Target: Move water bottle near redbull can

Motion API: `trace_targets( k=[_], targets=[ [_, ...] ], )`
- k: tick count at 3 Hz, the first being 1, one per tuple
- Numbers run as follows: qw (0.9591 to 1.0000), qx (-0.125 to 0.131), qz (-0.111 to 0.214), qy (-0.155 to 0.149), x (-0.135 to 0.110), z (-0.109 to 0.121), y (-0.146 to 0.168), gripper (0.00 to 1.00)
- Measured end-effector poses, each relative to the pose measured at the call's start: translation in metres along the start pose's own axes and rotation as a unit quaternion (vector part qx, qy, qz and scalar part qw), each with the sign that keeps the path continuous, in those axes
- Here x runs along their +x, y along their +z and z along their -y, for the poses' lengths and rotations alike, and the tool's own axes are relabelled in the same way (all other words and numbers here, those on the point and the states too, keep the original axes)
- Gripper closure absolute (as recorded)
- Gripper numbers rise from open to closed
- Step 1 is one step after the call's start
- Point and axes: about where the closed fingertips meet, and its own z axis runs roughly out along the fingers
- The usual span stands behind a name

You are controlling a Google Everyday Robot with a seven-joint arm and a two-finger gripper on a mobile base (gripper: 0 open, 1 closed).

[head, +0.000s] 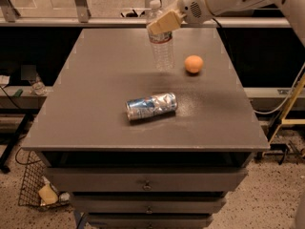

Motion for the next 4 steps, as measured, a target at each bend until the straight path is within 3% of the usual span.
trace_targets(
  k=[3, 4],
  targets=[
    [0.9987, 0.02, 0.041, 0.021, 0.005, -0.048, -0.026, 1.0],
    [0.9975, 0.007, 0.068, 0.021, 0.013, -0.073, 0.003, 1.0]
  ],
)
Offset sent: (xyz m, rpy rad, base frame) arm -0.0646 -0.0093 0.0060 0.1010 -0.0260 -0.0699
